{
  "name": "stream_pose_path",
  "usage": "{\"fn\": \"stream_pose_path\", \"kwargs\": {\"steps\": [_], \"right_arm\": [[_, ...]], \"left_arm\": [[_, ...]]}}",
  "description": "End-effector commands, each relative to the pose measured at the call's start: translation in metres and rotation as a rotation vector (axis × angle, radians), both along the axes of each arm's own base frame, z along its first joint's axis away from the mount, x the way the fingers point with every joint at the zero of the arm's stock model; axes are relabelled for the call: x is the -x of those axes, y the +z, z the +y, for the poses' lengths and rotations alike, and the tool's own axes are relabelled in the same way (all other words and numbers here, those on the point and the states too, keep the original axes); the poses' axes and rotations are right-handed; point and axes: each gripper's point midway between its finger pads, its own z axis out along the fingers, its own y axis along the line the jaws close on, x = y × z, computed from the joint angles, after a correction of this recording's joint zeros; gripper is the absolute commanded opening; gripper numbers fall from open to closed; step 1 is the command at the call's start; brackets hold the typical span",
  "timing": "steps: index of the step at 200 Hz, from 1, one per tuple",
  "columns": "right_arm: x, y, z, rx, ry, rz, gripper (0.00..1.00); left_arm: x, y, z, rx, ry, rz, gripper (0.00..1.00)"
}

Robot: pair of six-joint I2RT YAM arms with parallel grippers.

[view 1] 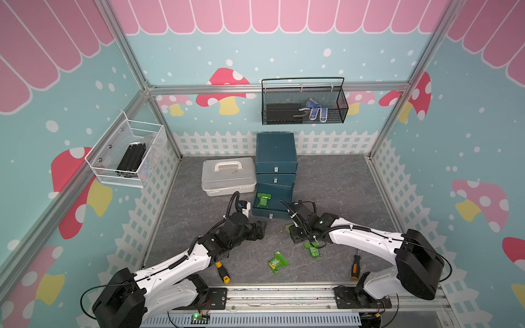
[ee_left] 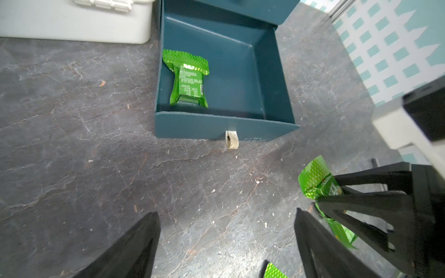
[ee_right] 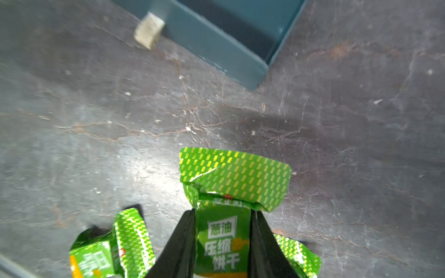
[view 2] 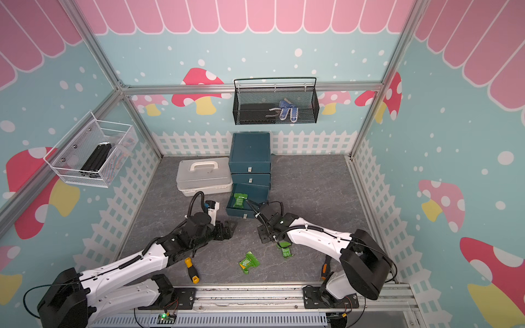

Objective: Place the cookies into the drawer by color
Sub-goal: Pick up the cookie at the center of the board, then place the cookie in the drawer.

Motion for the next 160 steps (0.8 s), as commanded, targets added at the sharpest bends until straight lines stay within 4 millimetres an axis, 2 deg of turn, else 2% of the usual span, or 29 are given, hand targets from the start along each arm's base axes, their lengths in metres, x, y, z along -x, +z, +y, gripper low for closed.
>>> {"fn": "stream_pose_path", "kwargs": {"steps": [1, 21, 34, 58, 79, 107, 143, 160], "right_arm": [[-0.007, 0.035, 0.009, -0.06, -0.001, -0.055, 0.3], [-0.022, 0.058, 0.016, -0.09, -0.023, -0.106, 0.3], [-0.035, 0.068, 0.02, -0.102, -0.054, -0.132, 0.3], [-0.062, 0.074, 0.032, -0.117, -0.099, -0.161, 0.3], [-0.086, 0.077, 0.042, -0.129, -0.136, -0.186, 0.3], [-0.114, 0.065, 0.052, -0.11, -0.182, -0.197, 0.3], [-0.143, 0.036, 0.063, -0.065, -0.213, -0.178, 0.3], [-0.15, 0.019, 0.059, -0.035, -0.234, -0.154, 0.29]], "left_arm": [[-0.004, 0.013, -0.005, 0.088, -0.04, -0.041, 0.89], [-0.01, 0.015, -0.005, 0.142, -0.077, -0.054, 0.9], [-0.024, 0.012, 0.007, 0.172, -0.033, -0.058, 0.9], [-0.047, 0.001, 0.023, 0.153, 0.027, -0.07, 0.9], [-0.061, -0.007, 0.019, 0.163, 0.002, -0.071, 0.9], [-0.078, -0.027, 0.009, 0.166, -0.03, -0.055, 0.9], [-0.091, -0.046, 0.0, 0.168, -0.05, -0.056, 0.89], [-0.092, -0.044, -0.003, 0.195, -0.065, -0.074, 0.87]]}}
